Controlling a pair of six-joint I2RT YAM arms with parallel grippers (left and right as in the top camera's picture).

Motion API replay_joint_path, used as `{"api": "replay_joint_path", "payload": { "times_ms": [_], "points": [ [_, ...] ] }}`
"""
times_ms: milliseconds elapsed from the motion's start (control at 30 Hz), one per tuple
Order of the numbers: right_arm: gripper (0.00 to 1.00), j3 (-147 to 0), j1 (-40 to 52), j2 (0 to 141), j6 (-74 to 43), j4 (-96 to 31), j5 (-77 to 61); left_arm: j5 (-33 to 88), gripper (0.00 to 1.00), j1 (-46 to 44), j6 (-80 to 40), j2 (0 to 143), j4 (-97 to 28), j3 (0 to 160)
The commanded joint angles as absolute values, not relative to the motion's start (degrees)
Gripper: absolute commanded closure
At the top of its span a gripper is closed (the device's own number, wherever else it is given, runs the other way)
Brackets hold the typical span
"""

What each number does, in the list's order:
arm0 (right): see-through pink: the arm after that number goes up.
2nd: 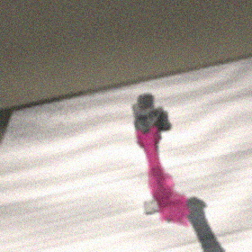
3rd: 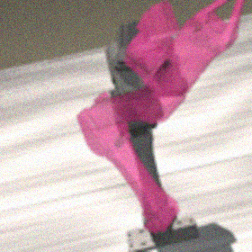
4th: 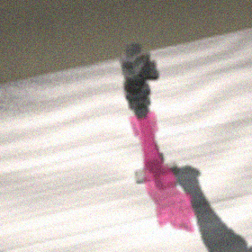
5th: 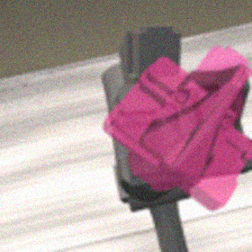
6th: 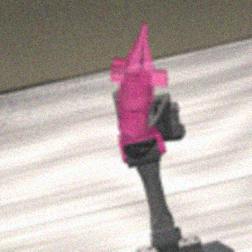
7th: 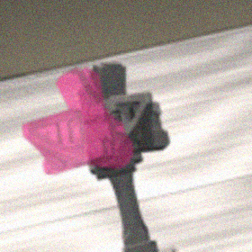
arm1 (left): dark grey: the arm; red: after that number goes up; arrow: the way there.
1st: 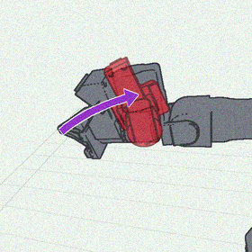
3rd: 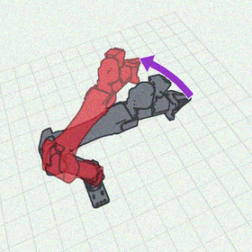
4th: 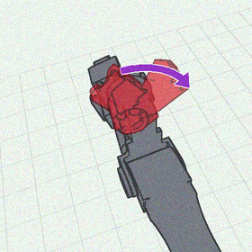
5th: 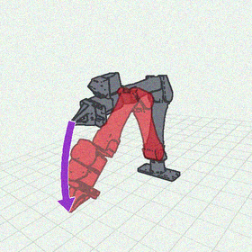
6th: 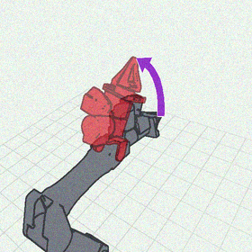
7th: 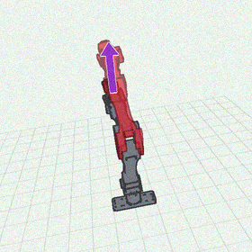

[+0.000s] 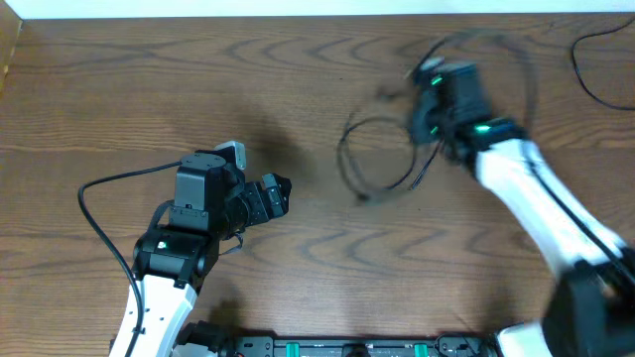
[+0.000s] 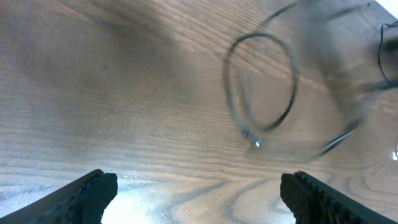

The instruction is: Untangle cables

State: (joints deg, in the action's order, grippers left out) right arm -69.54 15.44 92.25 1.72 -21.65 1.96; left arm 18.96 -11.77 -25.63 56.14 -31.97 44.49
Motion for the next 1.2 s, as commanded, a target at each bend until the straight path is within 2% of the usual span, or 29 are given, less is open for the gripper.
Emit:
{"api": "replay_joint_path", "payload": {
  "times_ms": [0, 200, 433, 767, 933, 967, 1067, 1100, 1167],
  "points": [
    [0.99, -72.38, 11.81, 83.2, 1.34, -21.28, 17.06, 18.37, 0.08, -11.53, -25.1, 56.16, -32.12, 44.95],
    [0.99, -72.36, 3.4, 77.49, 1.32, -25.34, 19.31, 18.35, 0.08, -11.53, -25.08, 56.16, -32.1, 44.95],
    [0.99, -71.48, -4.1, 81.73, -1.89, -31.46, 13.34, 18.37, 0.08, -11.53, -25.1, 56.16, -32.12, 44.95],
    [0.99, -71.46, -6.55, 94.39, -1.89, -25.63, 13.39, 18.37, 0.08, -11.53, -25.1, 56.16, -32.12, 44.95],
    [0.98, -71.46, -9.43, 101.56, -6.26, -19.2, 13.37, 18.37, 0.08, -11.53, -25.1, 56.16, -32.12, 44.95],
    [0.96, -71.46, -10.13, 102.89, -7.31, -17.72, 13.37, 18.37, 0.08, -11.53, -25.1, 56.16, -32.12, 44.95],
    [0.81, -71.46, -12.16, 105.71, -10.35, -14.44, 13.32, 18.37, 0.08, -11.53, -25.1, 56.16, -32.12, 44.95],
    [0.75, -71.46, -12.91, 106.63, -11.46, -13.65, 13.32, 18.37, 0.08, -11.53, -25.1, 56.16, -32.14, 44.95],
    [0.54, -71.46, -14.09, 107.9, -13.1, -13.02, 13.02, 18.37, 0.08, -11.53, -25.1, 56.16, -32.14, 44.95]
  ]
}}
